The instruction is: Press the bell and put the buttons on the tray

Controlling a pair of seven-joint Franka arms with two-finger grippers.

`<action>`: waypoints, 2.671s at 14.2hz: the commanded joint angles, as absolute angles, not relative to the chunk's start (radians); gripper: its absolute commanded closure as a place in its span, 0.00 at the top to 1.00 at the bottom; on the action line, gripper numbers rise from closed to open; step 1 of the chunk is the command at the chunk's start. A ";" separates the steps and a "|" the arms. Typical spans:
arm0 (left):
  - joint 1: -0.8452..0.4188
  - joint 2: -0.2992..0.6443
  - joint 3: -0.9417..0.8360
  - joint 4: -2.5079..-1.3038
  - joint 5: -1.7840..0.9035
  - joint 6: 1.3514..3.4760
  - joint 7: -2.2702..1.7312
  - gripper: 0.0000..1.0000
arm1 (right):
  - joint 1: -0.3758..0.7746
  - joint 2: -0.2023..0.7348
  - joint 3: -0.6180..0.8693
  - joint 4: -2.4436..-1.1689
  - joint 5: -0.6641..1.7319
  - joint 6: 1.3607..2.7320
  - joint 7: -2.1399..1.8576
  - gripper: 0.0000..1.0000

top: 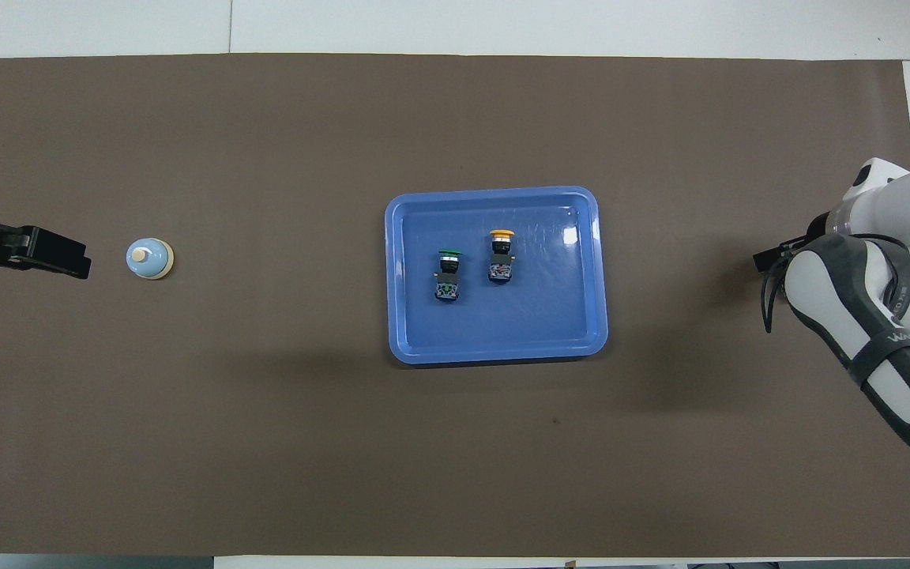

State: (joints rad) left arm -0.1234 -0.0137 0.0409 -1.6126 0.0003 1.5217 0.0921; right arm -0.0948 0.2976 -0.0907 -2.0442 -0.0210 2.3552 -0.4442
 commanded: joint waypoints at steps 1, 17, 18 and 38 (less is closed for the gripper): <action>-0.123 -0.014 0.040 -1.611 0.021 1.511 0.095 1.00 | -0.089 0.252 -0.094 -2.098 0.009 2.358 -0.469 1.00; -0.123 -0.014 0.040 -1.611 0.021 1.509 0.095 1.00 | -0.133 0.225 -0.110 -2.138 0.018 2.313 -0.565 0.00; -0.123 -0.014 0.041 -1.611 0.021 1.511 0.095 1.00 | -0.132 0.225 -0.106 -2.132 0.018 2.313 -0.561 0.00; -0.123 -0.014 0.040 -1.611 0.021 1.511 0.095 1.00 | 0.026 0.420 0.423 -1.871 -0.186 2.229 0.634 0.00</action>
State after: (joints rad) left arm -0.1234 -0.0137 0.0409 -1.6126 0.0003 1.5217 0.0921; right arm 0.0427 0.4294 0.4084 -1.8379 -0.1722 2.1877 0.6082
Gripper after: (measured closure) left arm 0.000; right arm 0.590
